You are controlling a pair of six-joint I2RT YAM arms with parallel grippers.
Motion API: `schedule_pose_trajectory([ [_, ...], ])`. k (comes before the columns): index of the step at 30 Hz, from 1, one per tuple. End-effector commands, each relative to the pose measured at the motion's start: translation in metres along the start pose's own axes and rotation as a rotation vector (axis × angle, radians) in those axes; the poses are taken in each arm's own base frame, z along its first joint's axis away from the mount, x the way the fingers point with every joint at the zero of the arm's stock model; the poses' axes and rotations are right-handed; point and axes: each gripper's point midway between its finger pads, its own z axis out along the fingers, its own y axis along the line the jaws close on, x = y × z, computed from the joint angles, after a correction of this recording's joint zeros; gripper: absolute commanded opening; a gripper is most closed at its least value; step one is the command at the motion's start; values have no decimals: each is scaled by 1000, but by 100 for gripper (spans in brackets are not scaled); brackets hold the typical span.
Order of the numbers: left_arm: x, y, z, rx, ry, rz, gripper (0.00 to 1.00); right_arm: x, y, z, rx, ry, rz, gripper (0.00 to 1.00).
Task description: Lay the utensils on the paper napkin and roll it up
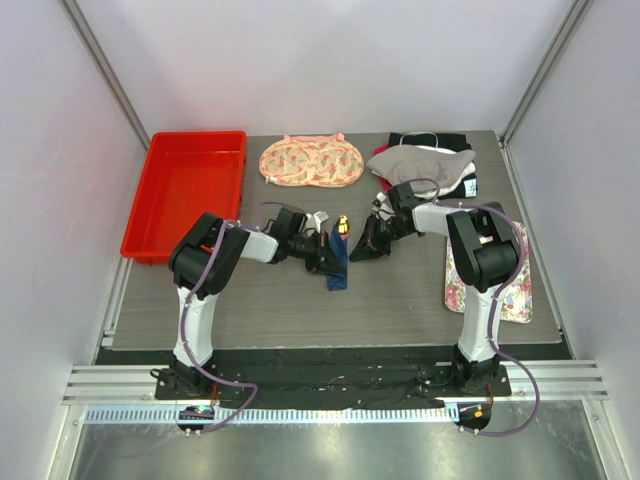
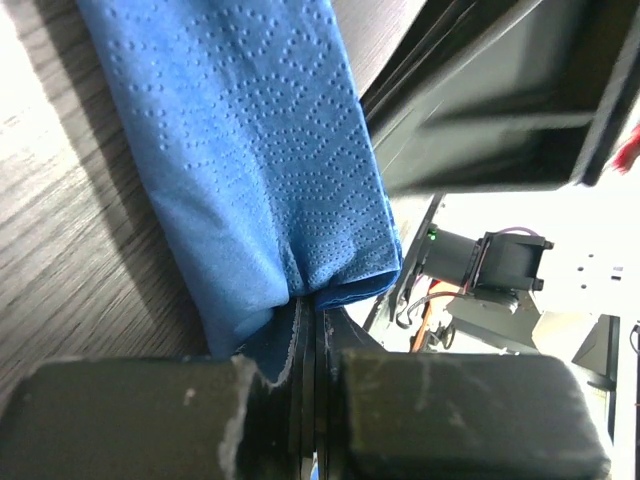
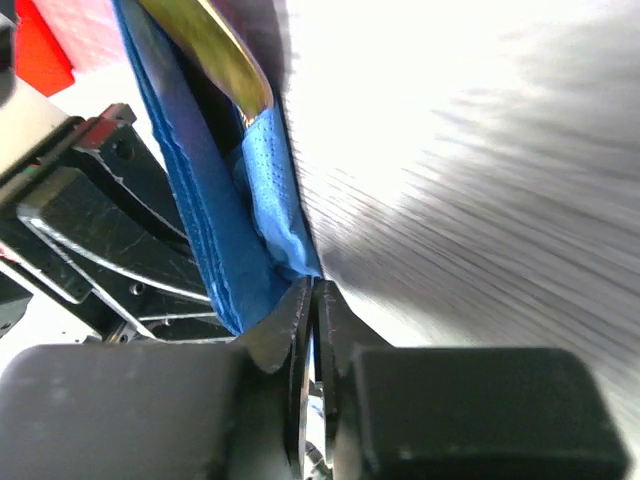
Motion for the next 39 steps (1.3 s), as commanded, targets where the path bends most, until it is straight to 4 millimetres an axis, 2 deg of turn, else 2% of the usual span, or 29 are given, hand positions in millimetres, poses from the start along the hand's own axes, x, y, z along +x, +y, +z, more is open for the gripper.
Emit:
schedule_pose_trajectory([
  [1,23,77,5,-264,21,-73,3,-15,24,-36,24,-62,-122,15],
  [4,21,77,5,-267,18,-72,8,-20,36,-39,-5,-77,-130,23],
  [7,21,77,5,-268,19,-75,13,-24,40,-36,-19,-82,-114,33],
  [10,20,75,5,-269,18,-72,16,-25,43,-31,-37,-73,-104,38],
  [14,18,72,5,-264,16,-65,22,-22,47,-24,-39,-69,-117,53],
  [18,17,70,5,-258,18,-58,24,-21,51,-14,-29,-58,-147,53],
  [25,13,58,3,-229,12,-34,32,-22,27,2,65,-37,-173,43],
  [28,12,51,2,-210,10,-16,40,-23,16,5,98,-29,-186,30],
  [30,8,41,0,-189,-1,10,46,-22,9,7,127,-17,-191,22],
  [31,7,36,-1,-175,0,18,47,-22,7,7,131,-13,-207,13],
  [34,0,15,-5,-126,-16,48,52,-20,-3,10,161,0,-227,1],
  [38,-10,-15,-16,-44,-47,46,59,-16,-12,11,182,19,-235,1],
  [39,-16,-28,-22,-13,-70,60,63,-16,-13,11,186,19,-241,1],
])
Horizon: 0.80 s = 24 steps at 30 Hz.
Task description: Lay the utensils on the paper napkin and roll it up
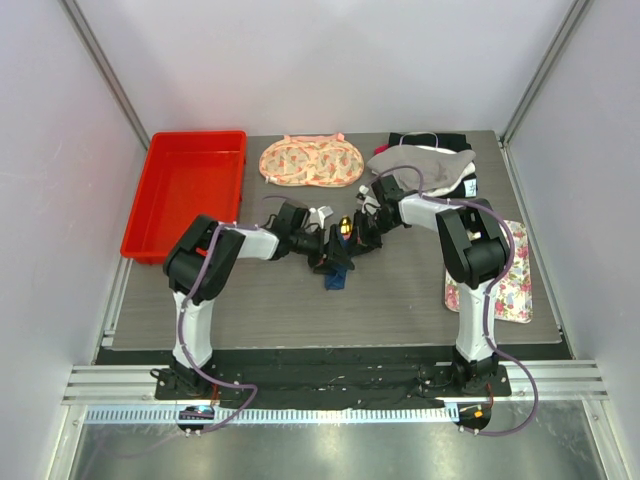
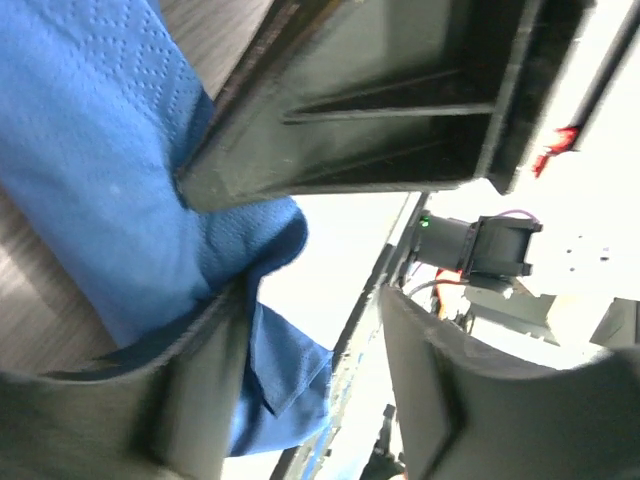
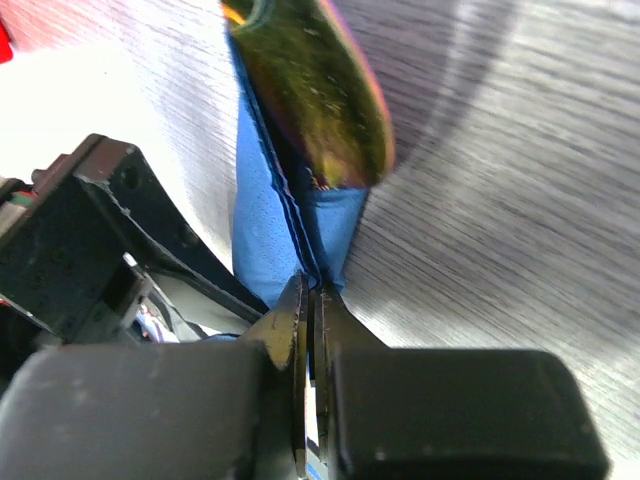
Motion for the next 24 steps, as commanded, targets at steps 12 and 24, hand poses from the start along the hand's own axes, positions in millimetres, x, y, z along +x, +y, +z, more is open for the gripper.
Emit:
schedule_pose_trajectory([
  [12,-20,-13,-56,53,-167,-94,39,10,-31,5,67,44,-37,1],
  [24,-8,12,-26,-17,-86,-132,14,11,-39,5,42,53,19,1],
])
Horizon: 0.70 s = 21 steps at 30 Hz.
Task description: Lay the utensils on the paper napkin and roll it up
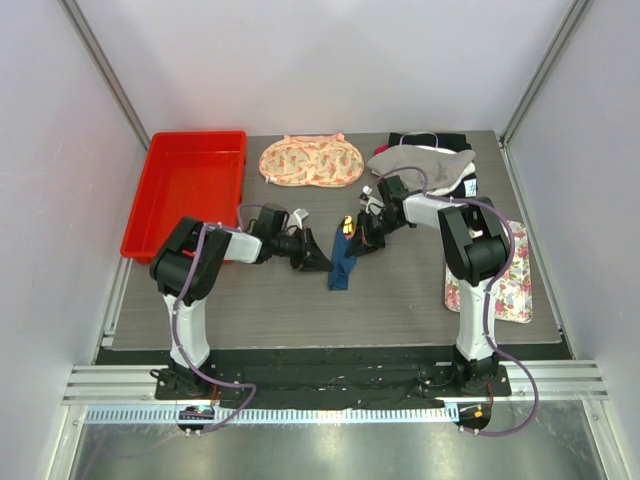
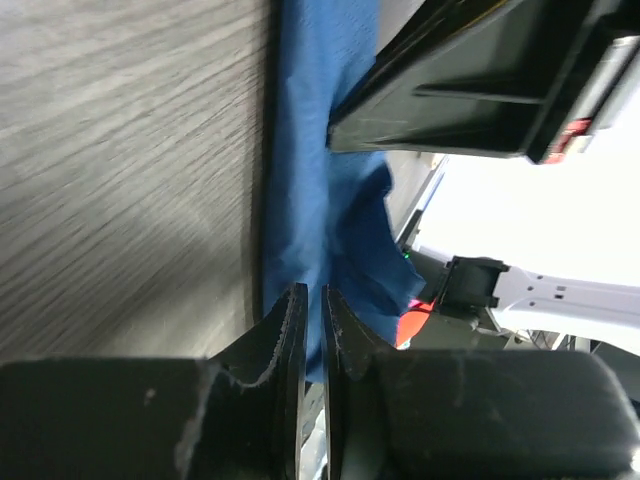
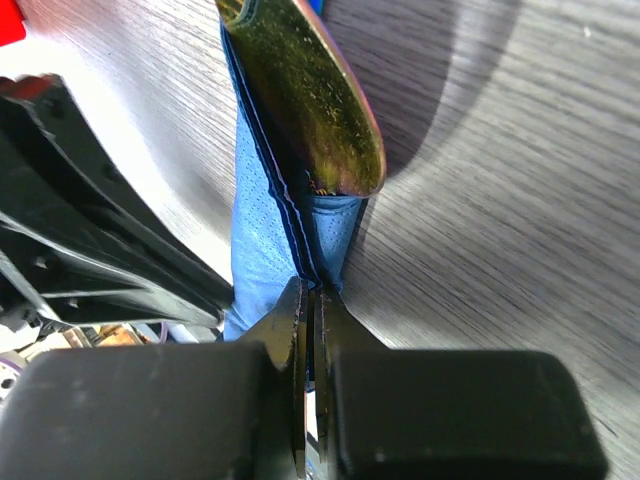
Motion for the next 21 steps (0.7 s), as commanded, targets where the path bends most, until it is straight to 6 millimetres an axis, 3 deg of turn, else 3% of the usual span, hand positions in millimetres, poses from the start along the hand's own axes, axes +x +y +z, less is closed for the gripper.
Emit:
schedule_pose_trajectory([
  [1,3,-13,12,14,28,54,14,11,-32,9,92,28,38,1],
  [9,11,-26,21,42,47,93,13,13,-33,10,96,25,50,1],
  [15,25,-24,28,36,89,109,13,13,-35,10,100,22,60,1],
  [17,31,-18,37,15,115,173,14,12,-34,10,95,16,61,1],
  [19,44,11,43,-80,167,139,15,10,-31,9,86,14,64,1],
  [21,45,22,44,-117,181,126,17,9,-27,9,72,11,65,3],
])
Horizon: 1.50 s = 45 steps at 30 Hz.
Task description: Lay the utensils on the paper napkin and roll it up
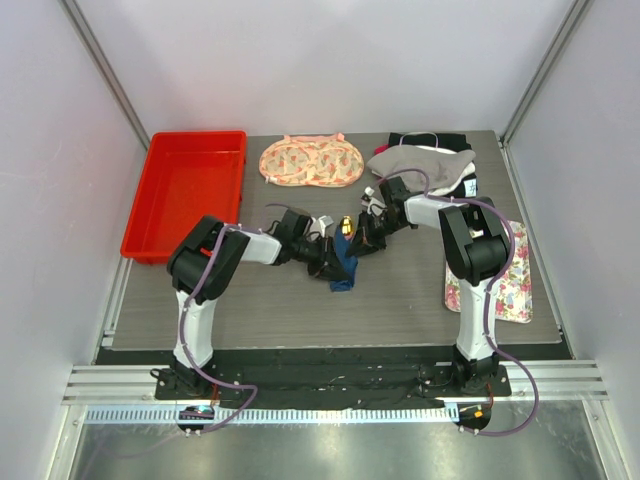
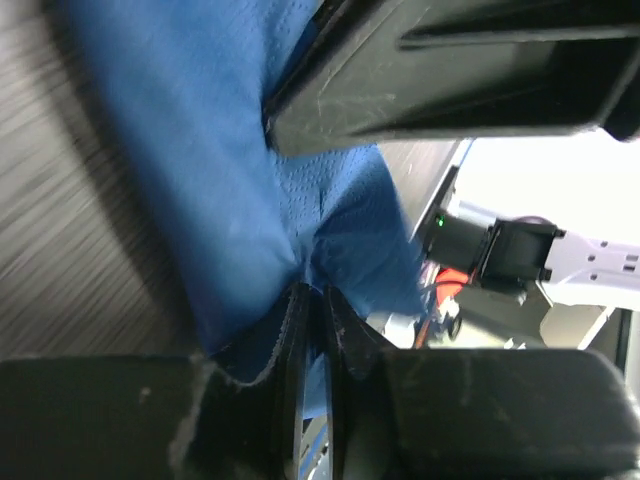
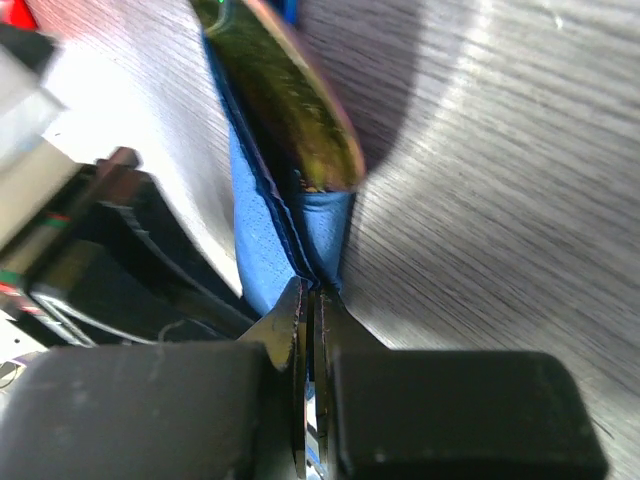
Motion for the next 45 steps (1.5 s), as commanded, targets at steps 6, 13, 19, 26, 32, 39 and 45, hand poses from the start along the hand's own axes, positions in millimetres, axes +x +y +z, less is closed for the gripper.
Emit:
schedule_pose_trajectory([
  [6,13,48,13,-164,60,12,27,3,-9,-1,43,0,25,33],
  [13,15,56,13,-188,60,-2,37,0,-9,-17,90,-3,-1,51],
  [19,11,54,10,-188,51,7,39,22,-18,-21,124,77,-3,52],
  [26,9,47,8,-174,46,37,39,35,-18,-22,135,105,-45,43],
  [32,4,29,4,-133,40,69,40,36,-39,-17,216,134,-97,1],
  [39,-2,-22,-14,7,-3,146,44,33,-63,-14,318,127,-115,1],
  [45,2,-35,-18,53,2,130,43,33,-63,-10,319,128,-117,1],
])
